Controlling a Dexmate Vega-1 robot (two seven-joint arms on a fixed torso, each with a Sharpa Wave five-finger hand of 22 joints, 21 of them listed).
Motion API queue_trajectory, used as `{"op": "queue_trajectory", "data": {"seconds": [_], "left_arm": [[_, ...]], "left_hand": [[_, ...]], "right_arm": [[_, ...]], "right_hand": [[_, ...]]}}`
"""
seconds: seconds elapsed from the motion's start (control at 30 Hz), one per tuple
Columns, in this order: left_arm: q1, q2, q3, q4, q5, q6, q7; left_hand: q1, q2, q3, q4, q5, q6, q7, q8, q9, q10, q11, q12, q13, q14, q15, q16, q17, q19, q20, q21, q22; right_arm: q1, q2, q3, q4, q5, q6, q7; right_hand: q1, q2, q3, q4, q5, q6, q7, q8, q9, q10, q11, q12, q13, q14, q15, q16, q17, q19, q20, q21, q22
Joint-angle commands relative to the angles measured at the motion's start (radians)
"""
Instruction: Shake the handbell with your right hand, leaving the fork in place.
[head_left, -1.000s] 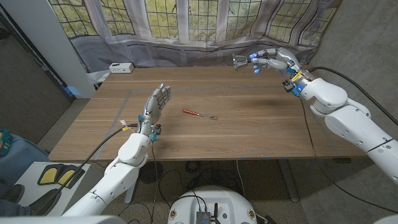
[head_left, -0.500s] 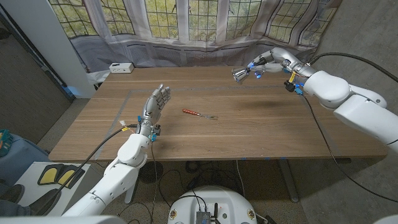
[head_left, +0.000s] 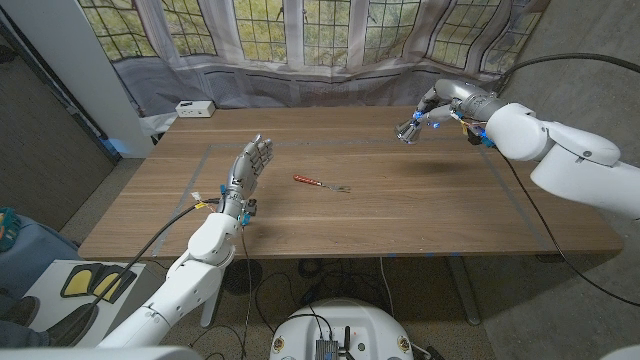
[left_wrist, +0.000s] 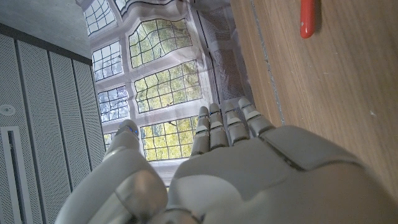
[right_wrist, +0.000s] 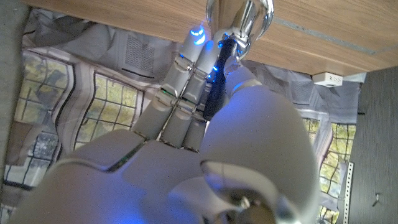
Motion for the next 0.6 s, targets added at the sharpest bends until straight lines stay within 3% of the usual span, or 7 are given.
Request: {"op": "queue_trajectory", "data": {"seconds": [0.03,0.2,0.23,0.37,0.47,0.6], "left_arm": [[-0.018,-0.007,0.005,0.021,-0.006,-0.003,-0.009],[-0.022,-0.008,0.006,0.027,-0.008,-0.006,-0.014],[-0.023,-0.010,0.006,0.031,-0.011,-0.009,-0.016],[-0.021,-0.013,0.005,0.036,-0.014,-0.015,-0.016],[-0.019,-0.015,0.005,0.039,-0.016,-0.020,-0.018],[-0.018,-0.016,0.006,0.041,-0.020,-0.022,-0.023]], "left_hand": [[0.012,-0.002,0.006,0.000,-0.003,0.006,0.000,0.007,0.002,0.009,0.002,0.003,0.002,0.008,-0.002,0.003,0.002,0.003,-0.004,0.003,0.003],[0.012,-0.002,0.006,0.000,-0.003,0.006,-0.001,0.007,0.001,0.009,-0.001,0.003,0.002,0.009,-0.001,0.003,0.002,0.003,-0.003,0.003,0.003],[0.012,-0.002,0.006,0.000,-0.003,0.006,0.000,0.007,0.001,0.009,-0.003,0.003,0.002,0.009,-0.002,0.003,0.002,0.003,-0.004,0.003,0.003],[0.012,-0.002,0.006,0.001,-0.003,0.006,0.001,0.007,0.001,0.009,0.001,0.003,0.002,0.009,-0.002,0.003,0.002,0.003,-0.004,0.003,0.003],[0.012,-0.002,0.006,0.001,-0.003,0.006,0.001,0.007,0.001,0.009,-0.001,0.003,0.002,0.008,-0.002,0.003,0.002,0.003,-0.004,0.003,0.003],[0.011,-0.003,0.006,0.001,-0.003,0.006,0.000,0.007,0.001,0.010,0.001,0.003,0.002,0.008,-0.001,0.003,0.002,0.003,-0.004,0.003,0.003]], "right_arm": [[0.153,-0.010,-0.238,-0.023,-0.606,-0.186,0.307],[0.184,0.018,-0.266,0.006,-0.879,-0.150,0.548],[0.199,0.025,-0.280,0.019,-0.976,-0.123,0.634],[0.198,0.094,-0.275,0.068,-1.266,-0.032,0.843],[0.169,0.150,-0.250,0.100,-1.456,0.041,0.920],[0.130,0.209,-0.195,0.120,-1.577,0.132,0.964]], "right_hand": [[-0.011,0.006,0.000,0.006,0.006,0.010,-0.010,0.000,0.001,0.033,0.014,-0.002,0.114,-0.010,-0.012,-0.005,0.006,-0.010,-0.004,0.010,0.001],[-0.013,0.006,-0.001,0.007,0.006,0.011,-0.013,-0.001,-0.001,0.035,0.012,-0.005,0.113,-0.008,-0.019,-0.007,0.007,-0.010,-0.006,0.015,0.001],[-0.013,0.005,-0.001,0.006,0.007,0.012,-0.013,0.000,-0.001,0.037,0.018,-0.005,0.112,-0.006,-0.021,-0.007,0.008,-0.010,-0.007,0.017,0.001],[-0.015,0.005,-0.002,0.006,0.007,0.011,-0.019,-0.001,-0.002,0.038,0.013,-0.007,0.111,-0.004,-0.024,-0.010,0.008,-0.014,-0.010,0.020,0.000],[-0.019,0.003,-0.003,0.008,0.007,0.013,-0.024,-0.001,-0.003,0.038,0.001,-0.009,0.112,-0.002,-0.024,-0.013,0.008,-0.016,-0.013,0.024,0.000],[-0.021,0.002,-0.003,0.008,0.007,0.016,-0.031,-0.001,-0.004,0.042,0.001,-0.010,0.110,0.003,-0.027,-0.014,0.008,-0.016,-0.018,0.027,0.000]]}}
